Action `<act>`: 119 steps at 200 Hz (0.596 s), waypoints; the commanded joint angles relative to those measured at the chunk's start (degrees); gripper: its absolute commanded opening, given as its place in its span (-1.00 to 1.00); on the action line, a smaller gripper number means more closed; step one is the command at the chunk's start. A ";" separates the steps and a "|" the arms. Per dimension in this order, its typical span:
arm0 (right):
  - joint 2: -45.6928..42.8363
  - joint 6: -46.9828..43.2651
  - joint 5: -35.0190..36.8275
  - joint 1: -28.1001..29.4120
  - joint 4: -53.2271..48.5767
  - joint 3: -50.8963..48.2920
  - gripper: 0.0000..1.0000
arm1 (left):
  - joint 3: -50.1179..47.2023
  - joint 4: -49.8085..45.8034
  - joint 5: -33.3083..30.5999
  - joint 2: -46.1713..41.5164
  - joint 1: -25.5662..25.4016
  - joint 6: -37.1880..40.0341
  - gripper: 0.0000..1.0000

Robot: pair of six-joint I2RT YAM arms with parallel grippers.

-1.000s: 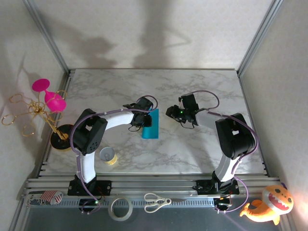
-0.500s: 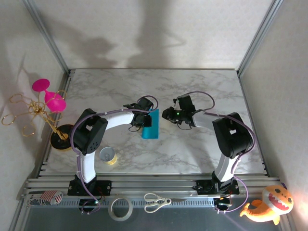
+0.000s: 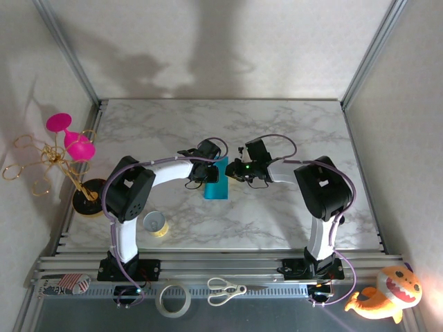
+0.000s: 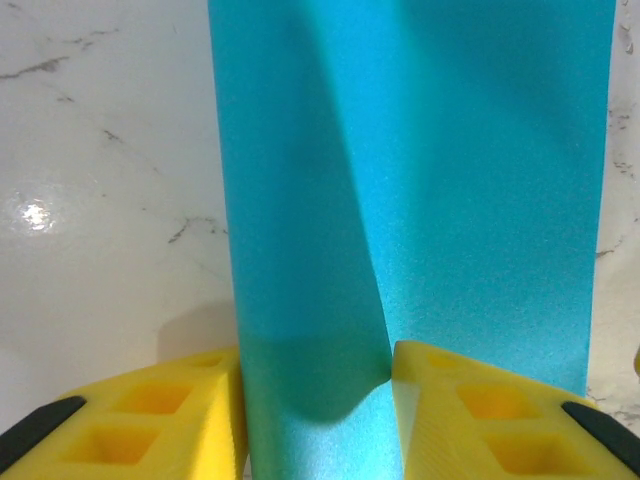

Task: Fold a paper plane with a square sheet of paper (pick it up from the middle)
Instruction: Hold the square sheet of paper at the center of the table.

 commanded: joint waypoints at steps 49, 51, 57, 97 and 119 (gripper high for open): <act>4.24 -0.16 -1.71 1.42 -3.19 4.50 -0.79 | -2.36 -3.30 -4.31 6.20 0.55 1.01 -0.18; 4.33 -0.17 -1.71 1.45 -3.23 4.52 -0.79 | -2.35 -3.33 -4.40 6.25 0.59 1.01 -0.17; 4.59 -0.29 -1.76 1.51 -3.54 4.67 -0.80 | -2.34 -3.39 -4.40 6.28 0.51 1.00 -0.18; 6.12 -0.62 -0.35 1.73 -6.19 5.21 -0.86 | -2.60 -3.37 -4.75 6.43 0.50 0.79 -0.18; 6.83 -1.44 1.52 1.75 -8.51 5.50 -0.88 | -2.70 -3.28 -5.01 6.45 0.51 0.72 -0.18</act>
